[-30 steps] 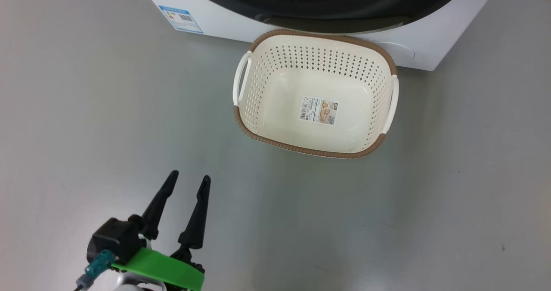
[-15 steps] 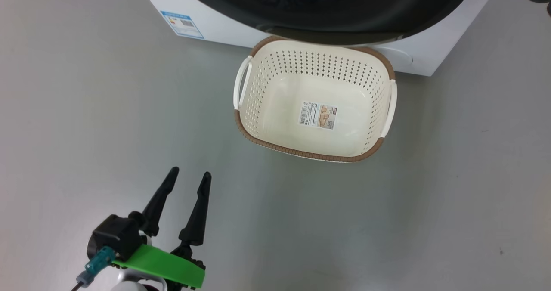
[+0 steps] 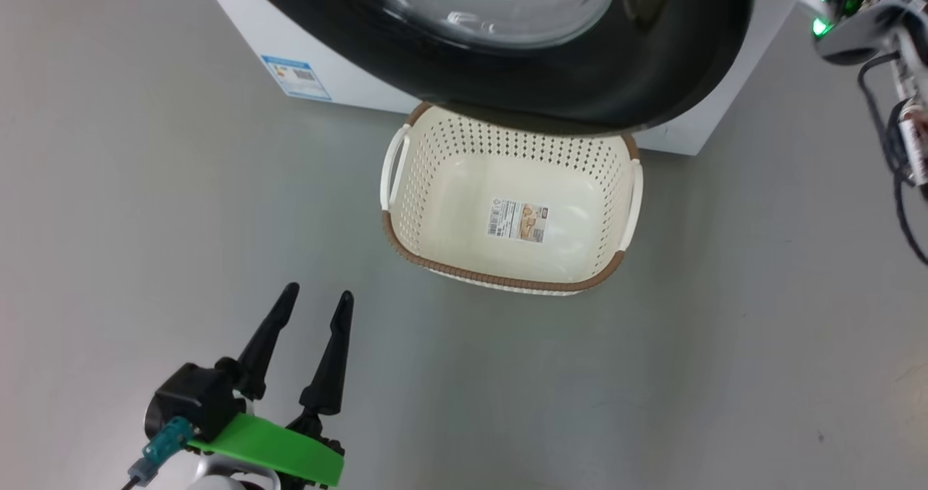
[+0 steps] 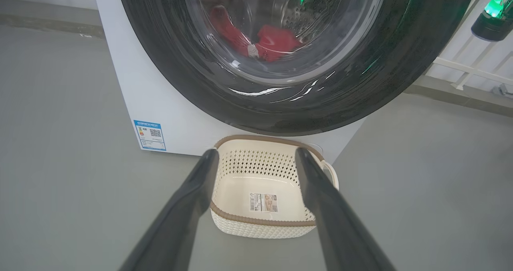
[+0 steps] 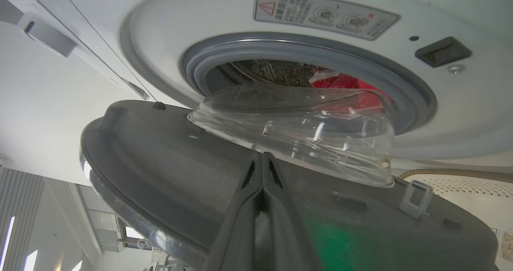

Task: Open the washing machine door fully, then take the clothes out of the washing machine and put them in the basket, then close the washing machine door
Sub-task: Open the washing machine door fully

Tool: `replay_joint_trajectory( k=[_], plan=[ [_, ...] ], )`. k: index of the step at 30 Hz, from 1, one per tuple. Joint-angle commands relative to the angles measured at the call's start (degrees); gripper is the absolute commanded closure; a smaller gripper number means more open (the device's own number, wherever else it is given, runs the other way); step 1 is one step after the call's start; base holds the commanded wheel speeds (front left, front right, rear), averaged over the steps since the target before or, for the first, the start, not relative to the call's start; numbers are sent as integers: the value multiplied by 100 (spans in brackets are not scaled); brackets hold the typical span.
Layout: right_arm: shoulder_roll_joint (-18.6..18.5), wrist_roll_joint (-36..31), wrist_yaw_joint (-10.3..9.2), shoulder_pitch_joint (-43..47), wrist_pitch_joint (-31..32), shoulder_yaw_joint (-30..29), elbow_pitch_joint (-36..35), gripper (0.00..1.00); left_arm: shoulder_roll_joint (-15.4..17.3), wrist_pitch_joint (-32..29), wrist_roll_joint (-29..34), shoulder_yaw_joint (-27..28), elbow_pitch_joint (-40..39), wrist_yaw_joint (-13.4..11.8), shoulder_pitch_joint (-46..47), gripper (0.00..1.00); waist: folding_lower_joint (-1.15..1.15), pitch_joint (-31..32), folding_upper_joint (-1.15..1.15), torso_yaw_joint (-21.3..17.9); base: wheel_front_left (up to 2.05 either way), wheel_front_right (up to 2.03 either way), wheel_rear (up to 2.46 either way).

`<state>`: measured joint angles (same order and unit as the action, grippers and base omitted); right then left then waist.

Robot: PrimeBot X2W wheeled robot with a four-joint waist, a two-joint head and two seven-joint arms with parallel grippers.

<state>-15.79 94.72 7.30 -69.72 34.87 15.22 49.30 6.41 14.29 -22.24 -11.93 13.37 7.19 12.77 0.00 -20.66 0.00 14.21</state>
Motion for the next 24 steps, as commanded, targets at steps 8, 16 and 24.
replay_joint_trajectory(
  k=[8, 16, 24],
  plan=[
    [307, -66, 19, 649, 308, 225, -320, 100, 77, 71, 102, 200, -82, 30, -179, 0, 0, 254, 0, -115, 0, 0, 0],
    [410, -72, 19, 1002, 504, 330, -552, 100, 61, 71, 152, 190, -64, 30, -272, 0, 0, 456, 0, -119, 0, 0, 0],
    [492, -79, 19, 1297, 690, 434, -774, 100, 41, 71, 187, 179, -56, 30, -350, 0, 0, 619, 0, -80, 0, 0, 0]
  ],
)
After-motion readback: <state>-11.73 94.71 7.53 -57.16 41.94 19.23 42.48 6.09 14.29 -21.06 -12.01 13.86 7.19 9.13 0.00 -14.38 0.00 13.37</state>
